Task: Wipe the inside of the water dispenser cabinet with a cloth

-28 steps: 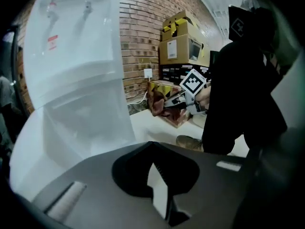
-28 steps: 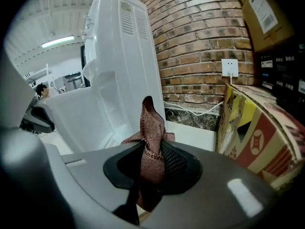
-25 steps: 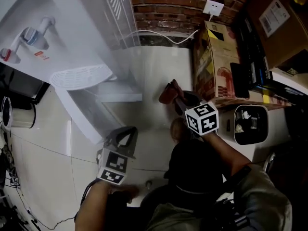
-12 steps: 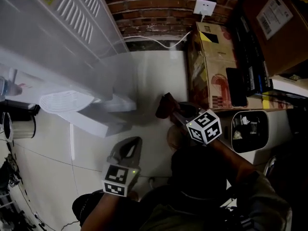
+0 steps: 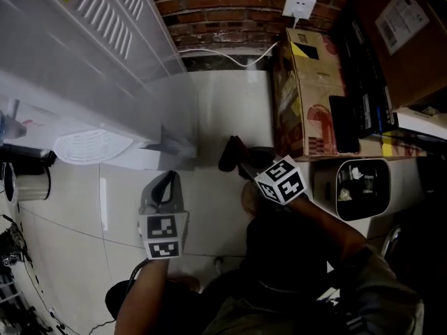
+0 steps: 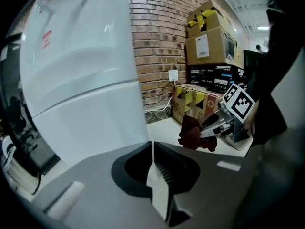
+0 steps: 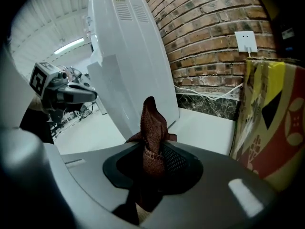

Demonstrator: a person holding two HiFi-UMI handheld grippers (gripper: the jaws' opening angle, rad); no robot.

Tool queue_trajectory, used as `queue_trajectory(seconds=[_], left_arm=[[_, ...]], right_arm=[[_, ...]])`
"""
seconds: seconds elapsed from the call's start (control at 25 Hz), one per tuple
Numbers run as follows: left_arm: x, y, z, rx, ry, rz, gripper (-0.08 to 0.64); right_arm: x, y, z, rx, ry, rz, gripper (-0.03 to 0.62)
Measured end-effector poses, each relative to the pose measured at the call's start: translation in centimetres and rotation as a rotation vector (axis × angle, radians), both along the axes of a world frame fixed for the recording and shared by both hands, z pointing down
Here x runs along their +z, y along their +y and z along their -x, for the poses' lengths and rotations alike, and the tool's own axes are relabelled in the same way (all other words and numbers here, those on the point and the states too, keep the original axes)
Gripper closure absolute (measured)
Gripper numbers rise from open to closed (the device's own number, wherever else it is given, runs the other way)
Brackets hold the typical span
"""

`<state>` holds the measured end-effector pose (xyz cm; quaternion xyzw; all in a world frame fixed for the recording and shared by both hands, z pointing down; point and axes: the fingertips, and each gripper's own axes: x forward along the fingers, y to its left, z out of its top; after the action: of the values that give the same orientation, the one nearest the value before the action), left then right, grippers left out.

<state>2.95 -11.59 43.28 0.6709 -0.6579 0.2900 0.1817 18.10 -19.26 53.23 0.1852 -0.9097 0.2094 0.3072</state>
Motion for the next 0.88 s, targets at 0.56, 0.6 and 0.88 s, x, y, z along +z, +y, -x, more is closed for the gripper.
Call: queue_trajectory(seconds=[0.56,0.6,0.88], left_arm=[[-0.4,-5.7,-3.5,0.111,0.041,-0.065,0.546],[-0.7,-5.4,-4.0,0.114,0.058,-0.071,0.541],[-5.7,-3.6,-4.3,0.049,0.153,-0.16,0.529]], right_arm=[[8.6,-3.5,1.3,-0.012,0.24,0.05,0.404],[8.9,-3.7,1.4,-0.005,0.242,0.063,0.378],[-0.3,-6.0,2.0,0.11,0.083,-0.042,0.4]])
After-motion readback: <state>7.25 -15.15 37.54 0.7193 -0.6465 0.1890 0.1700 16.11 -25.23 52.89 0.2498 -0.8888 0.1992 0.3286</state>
